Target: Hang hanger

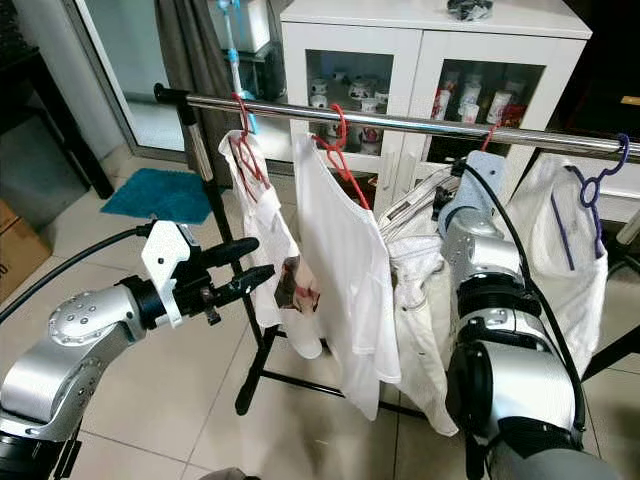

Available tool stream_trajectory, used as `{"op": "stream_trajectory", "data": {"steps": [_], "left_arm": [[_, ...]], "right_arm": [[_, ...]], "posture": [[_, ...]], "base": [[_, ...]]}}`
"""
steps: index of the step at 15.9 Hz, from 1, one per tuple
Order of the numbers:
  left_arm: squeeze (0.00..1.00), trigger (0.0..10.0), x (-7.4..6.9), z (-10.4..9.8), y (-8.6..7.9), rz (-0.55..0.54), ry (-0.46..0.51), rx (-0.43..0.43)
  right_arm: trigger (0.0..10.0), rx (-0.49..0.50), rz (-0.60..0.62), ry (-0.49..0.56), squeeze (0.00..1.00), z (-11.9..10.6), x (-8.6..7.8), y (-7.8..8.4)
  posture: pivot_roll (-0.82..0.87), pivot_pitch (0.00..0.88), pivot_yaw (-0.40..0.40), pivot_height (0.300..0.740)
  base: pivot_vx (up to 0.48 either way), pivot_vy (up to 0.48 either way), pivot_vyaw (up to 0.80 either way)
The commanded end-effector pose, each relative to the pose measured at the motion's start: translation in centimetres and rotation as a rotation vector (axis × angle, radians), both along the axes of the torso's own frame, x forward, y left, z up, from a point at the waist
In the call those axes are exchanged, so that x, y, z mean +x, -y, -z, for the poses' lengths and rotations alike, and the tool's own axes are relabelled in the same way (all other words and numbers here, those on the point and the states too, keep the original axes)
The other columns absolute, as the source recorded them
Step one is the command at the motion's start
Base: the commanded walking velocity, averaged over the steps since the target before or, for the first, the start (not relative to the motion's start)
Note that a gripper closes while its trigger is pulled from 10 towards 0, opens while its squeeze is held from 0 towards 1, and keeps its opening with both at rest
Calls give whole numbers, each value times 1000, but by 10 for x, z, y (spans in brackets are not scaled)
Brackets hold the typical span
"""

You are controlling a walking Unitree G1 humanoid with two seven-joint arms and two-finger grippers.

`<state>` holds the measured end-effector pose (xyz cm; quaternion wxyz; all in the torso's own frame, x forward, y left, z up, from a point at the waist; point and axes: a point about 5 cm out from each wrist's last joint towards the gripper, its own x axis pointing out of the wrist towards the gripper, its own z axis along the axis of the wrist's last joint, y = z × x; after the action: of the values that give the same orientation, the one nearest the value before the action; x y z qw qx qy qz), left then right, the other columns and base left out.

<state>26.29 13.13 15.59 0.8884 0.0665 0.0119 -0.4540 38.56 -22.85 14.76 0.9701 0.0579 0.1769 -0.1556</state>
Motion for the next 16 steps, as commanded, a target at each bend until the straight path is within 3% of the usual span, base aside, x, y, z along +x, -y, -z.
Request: {"op": "stream_trajectory", "data": {"steps": [1,2,16], "left_arm": [[0,10000,1,-2,2,15,2,18],[0,10000,1,-2,1,15,2,19],[0,10000,-1,0,0,26,-6,35]], "right_arm": [[902,32,7,13,0,-4,3,1],[0,40,14,15,0,-5,3,3],[0,51,25,20,0,-5,5,11]], "posture": [[-41,0,57,740],[-38,0,55,740],[-35,0,49,740]], "base": [[0,0,0],[0,0,0],[0,0,0]]}}
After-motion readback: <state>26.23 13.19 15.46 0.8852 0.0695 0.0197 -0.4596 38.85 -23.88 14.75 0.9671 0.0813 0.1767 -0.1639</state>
